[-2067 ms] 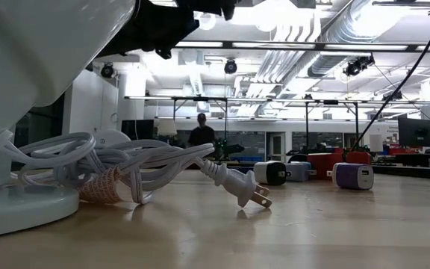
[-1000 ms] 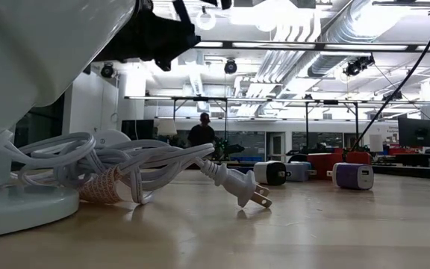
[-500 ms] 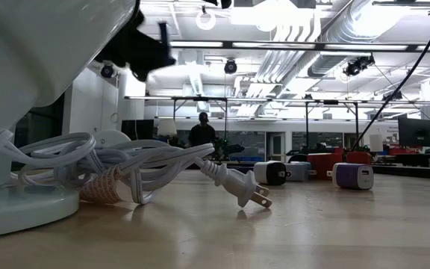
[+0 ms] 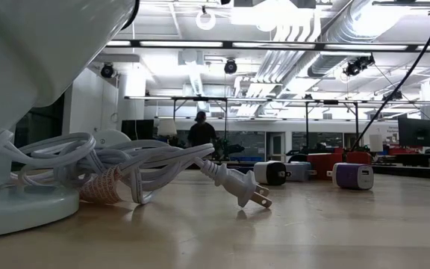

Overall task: Pick & Place Office items
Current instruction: Put the bottom blue digital timer into the green basket

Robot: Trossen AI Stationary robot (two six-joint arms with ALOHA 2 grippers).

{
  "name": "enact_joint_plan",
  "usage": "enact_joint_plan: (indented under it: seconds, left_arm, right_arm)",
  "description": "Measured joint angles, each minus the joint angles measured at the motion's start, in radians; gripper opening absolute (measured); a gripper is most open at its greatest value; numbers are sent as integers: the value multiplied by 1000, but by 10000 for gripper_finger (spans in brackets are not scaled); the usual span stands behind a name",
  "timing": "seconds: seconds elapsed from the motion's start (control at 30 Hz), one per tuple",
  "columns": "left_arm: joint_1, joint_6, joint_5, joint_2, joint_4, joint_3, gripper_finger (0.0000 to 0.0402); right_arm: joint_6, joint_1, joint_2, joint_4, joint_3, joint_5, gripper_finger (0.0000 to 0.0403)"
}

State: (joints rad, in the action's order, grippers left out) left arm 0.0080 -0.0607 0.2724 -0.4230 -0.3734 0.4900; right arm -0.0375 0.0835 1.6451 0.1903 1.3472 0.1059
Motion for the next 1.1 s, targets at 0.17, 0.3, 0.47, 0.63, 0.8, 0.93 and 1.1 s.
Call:
enact_joint_plan:
  seconds: [0.17,0.3,0.47,0.63,0.8,0.93,1.1]
  left_arm:
    - [-139,-49,-7,43,-63,0,159]
    - [-253,-18,-7,19,-61,0,158]
    - [-376,14,-20,-58,-34,0,158]
    - [-497,16,-35,-162,-37,0,158]
    - [-630,5,-35,-249,-14,0,158]
    - [-731,-17,-51,-299,4,0,158]
    - [-838,-29,-126,-338,5,0,158]
  right_arm:
    - [45,23,0,1,0,0,311]
    - [46,43,0,1,0,0,311]
    - [109,70,0,1,0,0,311]
    - [155,100,0,1,0,0,311]
    - [209,125,0,1,0,0,311]
    - [264,143,0,1,0,0,311]
    - [329,160,0,1,0,0,311]
